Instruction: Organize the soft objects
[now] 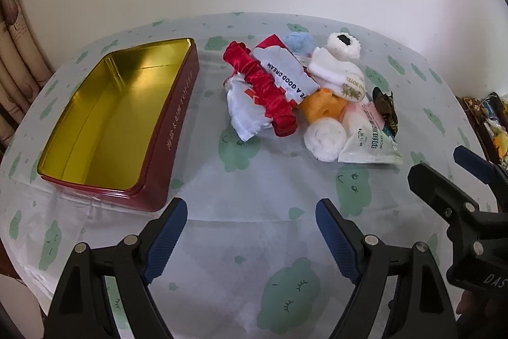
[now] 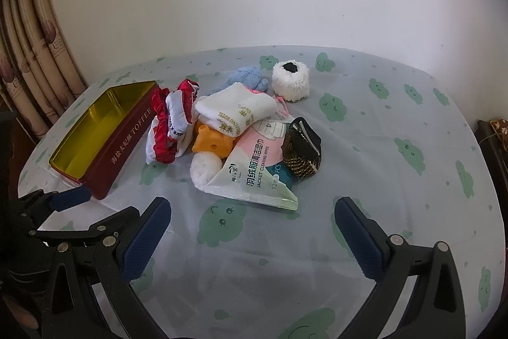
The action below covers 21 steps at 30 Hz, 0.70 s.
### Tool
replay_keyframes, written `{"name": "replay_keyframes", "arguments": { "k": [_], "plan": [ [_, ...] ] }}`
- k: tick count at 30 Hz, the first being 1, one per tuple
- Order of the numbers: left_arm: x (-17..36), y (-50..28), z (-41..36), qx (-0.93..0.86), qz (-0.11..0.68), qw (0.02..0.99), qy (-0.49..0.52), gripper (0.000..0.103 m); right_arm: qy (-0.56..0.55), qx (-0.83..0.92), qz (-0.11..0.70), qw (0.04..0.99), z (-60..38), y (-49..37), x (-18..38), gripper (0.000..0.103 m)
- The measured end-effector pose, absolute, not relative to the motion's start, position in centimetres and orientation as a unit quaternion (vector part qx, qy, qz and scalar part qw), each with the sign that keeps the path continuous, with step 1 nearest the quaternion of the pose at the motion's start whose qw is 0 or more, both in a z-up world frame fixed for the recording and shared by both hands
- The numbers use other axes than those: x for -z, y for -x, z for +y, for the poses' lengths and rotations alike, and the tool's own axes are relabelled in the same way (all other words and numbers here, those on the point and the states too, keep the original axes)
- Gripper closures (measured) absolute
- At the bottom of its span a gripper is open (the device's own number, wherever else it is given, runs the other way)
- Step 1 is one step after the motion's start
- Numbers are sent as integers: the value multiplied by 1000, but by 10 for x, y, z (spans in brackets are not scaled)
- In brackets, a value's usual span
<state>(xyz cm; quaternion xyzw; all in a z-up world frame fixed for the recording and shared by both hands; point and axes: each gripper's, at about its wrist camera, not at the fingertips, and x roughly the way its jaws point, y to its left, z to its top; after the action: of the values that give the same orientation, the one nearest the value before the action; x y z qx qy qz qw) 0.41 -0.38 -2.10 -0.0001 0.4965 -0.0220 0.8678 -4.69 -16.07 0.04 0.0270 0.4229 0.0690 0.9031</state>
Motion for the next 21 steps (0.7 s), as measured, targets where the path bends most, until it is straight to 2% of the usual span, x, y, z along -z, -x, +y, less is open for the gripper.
{"name": "replay_keyframes", "arguments": {
  "k": [12, 21],
  "plan": [
    [28, -1, -5, 15, 468, 883, -26, 17, -34, -66, 427, 901, -164, 42, 3, 1],
    [32, -4, -10, 28, 483, 875, -26, 17, -36, -67, 427, 901, -165, 41, 4, 1]
  ]
}}
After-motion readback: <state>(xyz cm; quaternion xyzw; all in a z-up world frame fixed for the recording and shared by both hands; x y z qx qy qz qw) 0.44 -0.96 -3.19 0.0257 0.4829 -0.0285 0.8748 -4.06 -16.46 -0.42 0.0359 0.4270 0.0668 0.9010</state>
